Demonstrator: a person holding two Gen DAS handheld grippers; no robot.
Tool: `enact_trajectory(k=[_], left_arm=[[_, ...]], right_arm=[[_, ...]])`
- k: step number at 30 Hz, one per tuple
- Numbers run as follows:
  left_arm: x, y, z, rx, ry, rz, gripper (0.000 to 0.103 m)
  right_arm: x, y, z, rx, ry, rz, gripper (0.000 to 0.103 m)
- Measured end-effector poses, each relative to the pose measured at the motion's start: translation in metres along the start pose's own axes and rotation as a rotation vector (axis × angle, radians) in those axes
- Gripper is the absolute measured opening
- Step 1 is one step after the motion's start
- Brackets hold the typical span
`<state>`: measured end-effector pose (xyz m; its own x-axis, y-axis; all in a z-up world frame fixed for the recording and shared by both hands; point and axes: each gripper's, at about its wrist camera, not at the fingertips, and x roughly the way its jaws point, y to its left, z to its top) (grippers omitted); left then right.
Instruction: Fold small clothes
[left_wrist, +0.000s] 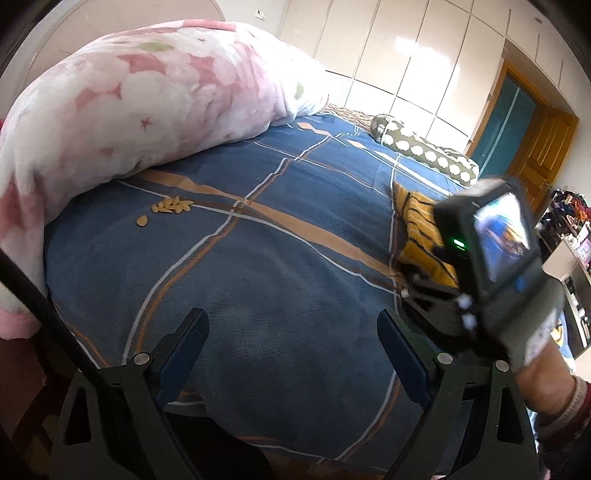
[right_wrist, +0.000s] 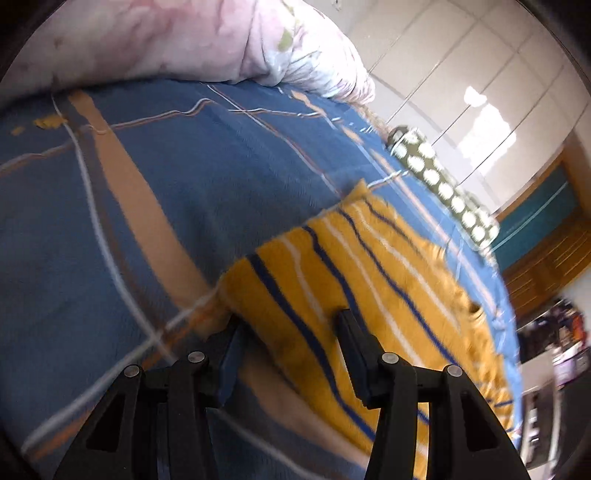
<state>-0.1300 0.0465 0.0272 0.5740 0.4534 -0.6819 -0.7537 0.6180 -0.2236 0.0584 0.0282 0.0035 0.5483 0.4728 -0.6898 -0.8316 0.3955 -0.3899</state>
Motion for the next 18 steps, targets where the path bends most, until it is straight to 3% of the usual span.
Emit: enact_trajectory(k=[2, 5, 9, 12, 14, 18], left_arm=[[-0.002, -0.001, 0.002, 0.005, 0.005, -0.002, 0.091], [-0.011, -0.012, 0.006, 0.035, -0.014, 0.007, 0.091], [-0.02, -0.036, 0.014, 0.088, -0.033, -0.005, 0.091], [-0.025, -0.062, 0.019, 0.145, -0.043, -0.026, 0.091], [-0.024, -0.08, 0.019, 0.187, -0.038, -0.044, 0.091], [-0.015, -0.118, 0.02, 0.255, 0.003, -0.102, 0.092]], right_arm=[[0.0, -0.001, 0.008, 0.031, 0.017, 0.002, 0.017], [-0.012, -0.03, 0.012, 0.16, -0.005, 0.076, 0.012], [-0.046, -0.136, -0.005, 0.513, -0.101, 0.175, 0.011], [-0.067, -0.227, -0.063, 0.819, -0.166, 0.222, 0.011], [-0.077, -0.277, -0.124, 1.001, -0.188, 0.214, 0.011], [-0.079, -0.311, -0.229, 1.188, -0.131, 0.151, 0.011]])
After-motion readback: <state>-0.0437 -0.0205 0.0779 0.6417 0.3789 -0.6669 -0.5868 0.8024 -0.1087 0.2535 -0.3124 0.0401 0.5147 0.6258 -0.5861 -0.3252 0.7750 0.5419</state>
